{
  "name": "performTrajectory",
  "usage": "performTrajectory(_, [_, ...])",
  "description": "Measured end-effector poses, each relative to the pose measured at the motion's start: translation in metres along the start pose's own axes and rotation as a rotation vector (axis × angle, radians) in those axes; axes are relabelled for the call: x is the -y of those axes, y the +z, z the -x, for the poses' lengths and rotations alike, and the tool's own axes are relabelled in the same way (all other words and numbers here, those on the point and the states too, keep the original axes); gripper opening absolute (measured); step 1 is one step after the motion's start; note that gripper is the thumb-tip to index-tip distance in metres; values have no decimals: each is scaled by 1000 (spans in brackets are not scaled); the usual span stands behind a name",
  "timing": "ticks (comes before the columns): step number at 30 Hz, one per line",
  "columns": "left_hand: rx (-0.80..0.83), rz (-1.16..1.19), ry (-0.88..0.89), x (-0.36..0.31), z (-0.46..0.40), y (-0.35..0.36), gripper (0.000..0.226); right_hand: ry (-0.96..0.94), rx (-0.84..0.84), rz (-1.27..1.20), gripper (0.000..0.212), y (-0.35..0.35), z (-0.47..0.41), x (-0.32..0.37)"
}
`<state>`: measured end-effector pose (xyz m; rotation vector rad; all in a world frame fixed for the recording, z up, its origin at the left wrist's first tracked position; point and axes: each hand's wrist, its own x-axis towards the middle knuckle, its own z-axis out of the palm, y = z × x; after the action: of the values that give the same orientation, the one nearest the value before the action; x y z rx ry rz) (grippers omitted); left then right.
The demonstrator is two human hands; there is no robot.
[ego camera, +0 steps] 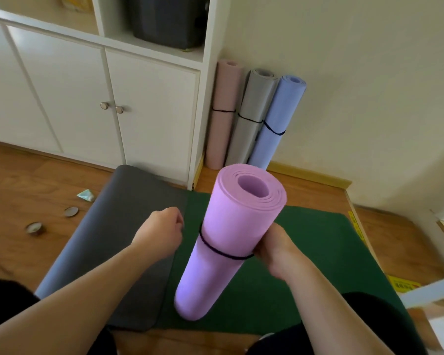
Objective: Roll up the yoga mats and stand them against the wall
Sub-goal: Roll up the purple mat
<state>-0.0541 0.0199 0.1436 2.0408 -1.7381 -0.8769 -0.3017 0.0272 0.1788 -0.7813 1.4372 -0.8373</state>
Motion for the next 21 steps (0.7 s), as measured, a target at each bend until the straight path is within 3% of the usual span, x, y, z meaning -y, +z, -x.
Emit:
performTrajectory(2, [69, -29, -79, 16, 0, 3, 15, -9, -145, 19, 37, -8, -5, -4])
performTrajectory(6, [162, 383, -87, 3, 4, 2, 15, -3, -13, 194, 38, -8, -1, -4])
performTrajectory(8, [205, 589, -93, -18, 11, -1, 27, -12, -23, 338, 36, -3, -6, -9])
performTrajectory(12, [125, 566, -135, -28, 15, 3, 32, -140, -191, 466, 30, 9, -14, -20])
performTrajectory(15, [193, 621, -164, -20, 11, 2, 34, -247, -296, 553, 30, 8, -14, -22])
performTrajectory(17, [264, 681, -175, -14, 9, 3, 34, -185, -262, 580, 28, 7, -15, -21])
performTrajectory(21, [239, 599, -128, -7, 4, 10, 33, 44, -32, 435, 37, 8, -18, -33])
